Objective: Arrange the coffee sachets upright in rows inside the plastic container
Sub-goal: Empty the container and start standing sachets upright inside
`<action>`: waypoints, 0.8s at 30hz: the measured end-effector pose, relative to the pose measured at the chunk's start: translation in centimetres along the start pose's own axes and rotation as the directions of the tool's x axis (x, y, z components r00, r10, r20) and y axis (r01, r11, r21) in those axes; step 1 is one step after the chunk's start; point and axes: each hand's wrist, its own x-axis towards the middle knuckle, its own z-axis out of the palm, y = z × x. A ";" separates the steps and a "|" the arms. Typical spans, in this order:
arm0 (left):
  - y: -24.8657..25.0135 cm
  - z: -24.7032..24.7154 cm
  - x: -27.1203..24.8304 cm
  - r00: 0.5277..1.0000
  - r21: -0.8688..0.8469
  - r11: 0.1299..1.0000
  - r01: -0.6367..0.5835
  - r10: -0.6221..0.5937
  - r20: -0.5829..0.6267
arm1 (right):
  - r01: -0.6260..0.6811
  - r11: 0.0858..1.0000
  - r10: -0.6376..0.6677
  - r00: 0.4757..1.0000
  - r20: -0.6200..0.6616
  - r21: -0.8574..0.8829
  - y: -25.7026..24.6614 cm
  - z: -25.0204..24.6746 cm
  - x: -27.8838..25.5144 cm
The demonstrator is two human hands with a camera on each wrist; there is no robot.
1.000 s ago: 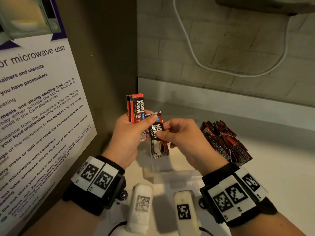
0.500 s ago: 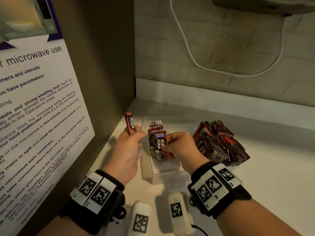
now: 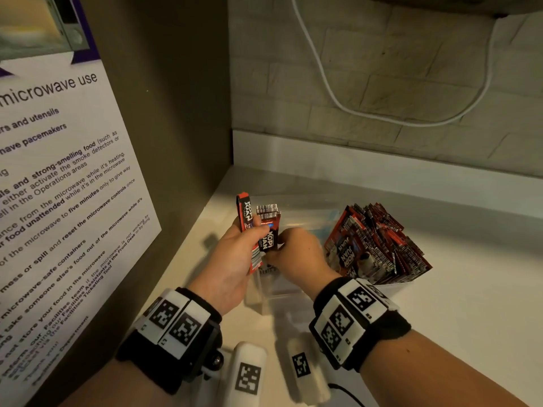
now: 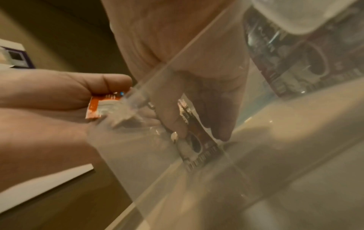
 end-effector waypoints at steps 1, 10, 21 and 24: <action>0.0 0.1 0.0 1.000 -0.002 1.000 -0.001 0.001 -0.002 | 0.032 0.999 -0.031 0.999 0.028 -0.036 -0.1 0.2 -0.1; 0.0 0.2 0.3 1.000 0.004 1.000 -0.009 0.009 0.021 | 0.081 0.989 -0.081 0.997 0.002 -0.124 -0.3 0.2 -0.2; 1.1 -1.5 1.0 0.976 -0.117 0.985 -0.127 0.103 -0.193 | -0.053 0.994 0.070 0.983 -0.168 0.098 0.5 -1.4 -0.4; 1.6 -2.2 1.2 0.955 -0.131 0.973 -0.192 0.155 -0.251 | 0.017 0.956 0.062 0.964 -0.260 0.292 0.1 -3.0 -0.6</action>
